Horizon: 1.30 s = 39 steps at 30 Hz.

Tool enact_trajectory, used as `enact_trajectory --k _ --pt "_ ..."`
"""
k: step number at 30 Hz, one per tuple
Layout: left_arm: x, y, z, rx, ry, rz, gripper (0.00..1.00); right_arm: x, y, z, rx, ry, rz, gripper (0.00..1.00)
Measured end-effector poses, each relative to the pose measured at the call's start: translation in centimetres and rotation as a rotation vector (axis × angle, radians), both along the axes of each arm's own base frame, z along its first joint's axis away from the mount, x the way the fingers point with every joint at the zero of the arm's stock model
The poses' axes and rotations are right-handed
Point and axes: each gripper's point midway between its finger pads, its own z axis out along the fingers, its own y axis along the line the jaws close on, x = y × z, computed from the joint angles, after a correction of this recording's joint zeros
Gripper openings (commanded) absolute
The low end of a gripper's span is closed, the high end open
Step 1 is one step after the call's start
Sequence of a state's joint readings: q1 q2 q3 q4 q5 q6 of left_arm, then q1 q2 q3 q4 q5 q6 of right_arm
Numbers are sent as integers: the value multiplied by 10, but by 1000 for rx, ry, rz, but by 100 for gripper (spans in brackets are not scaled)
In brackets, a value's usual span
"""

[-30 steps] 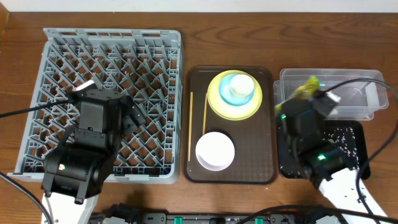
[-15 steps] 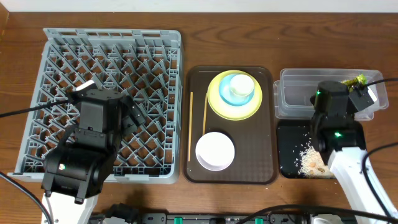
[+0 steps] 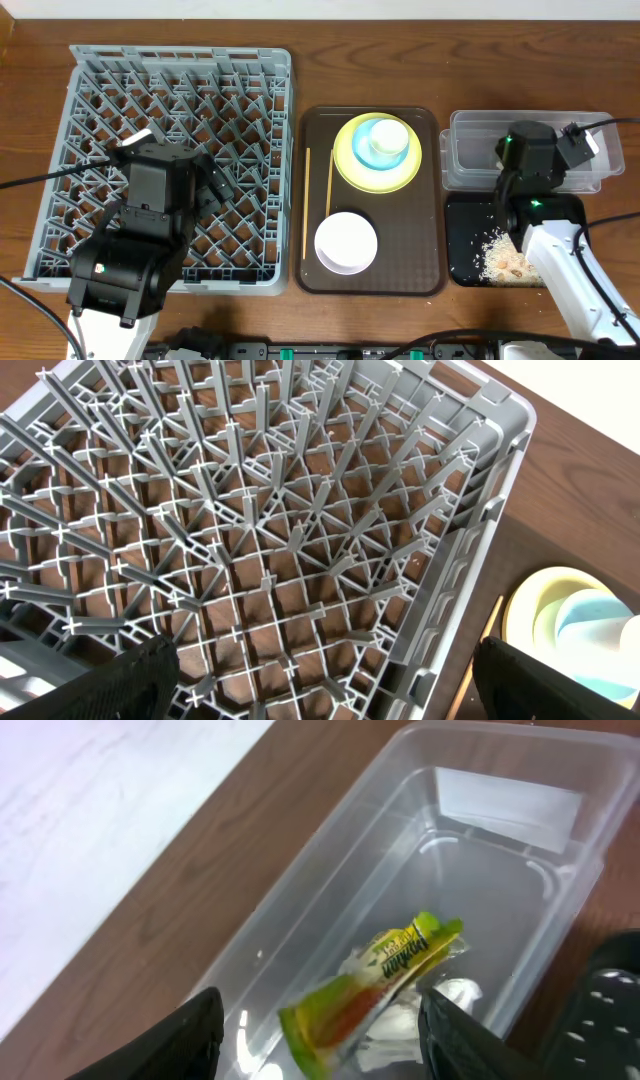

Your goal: Sort waste into correct bins and load items into the dishwasher

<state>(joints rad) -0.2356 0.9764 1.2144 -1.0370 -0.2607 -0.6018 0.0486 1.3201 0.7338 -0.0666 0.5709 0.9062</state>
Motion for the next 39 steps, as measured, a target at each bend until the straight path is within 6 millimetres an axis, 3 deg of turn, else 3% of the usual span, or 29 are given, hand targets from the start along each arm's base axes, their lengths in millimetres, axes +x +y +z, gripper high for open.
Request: enact_trajectory --k 3,7,14,21,25,32,36,39 --pt "0 0 0 0 0 0 95 -10 -1 8 -7 17 20 66" --pt "0 0 0 0 0 0 95 -27 5 46 -63 -13 122 77" --pt "0 0 0 0 1 0 95 -86 11 103 -235 -33 275 98" --pt "0 0 0 0 2 0 95 -136 26 164 -299 -273 368 99" --pt "0 0 0 0 2 0 95 -158 31 186 -312 -386 391 99" --pt "0 0 0 0 2 0 95 -175 31 195 -325 -443 388 99" --pt "0 0 0 0 2 0 95 -176 32 178 -313 -371 403 99" --pt "0 0 0 0 2 0 95 -178 33 154 -295 -273 421 99"
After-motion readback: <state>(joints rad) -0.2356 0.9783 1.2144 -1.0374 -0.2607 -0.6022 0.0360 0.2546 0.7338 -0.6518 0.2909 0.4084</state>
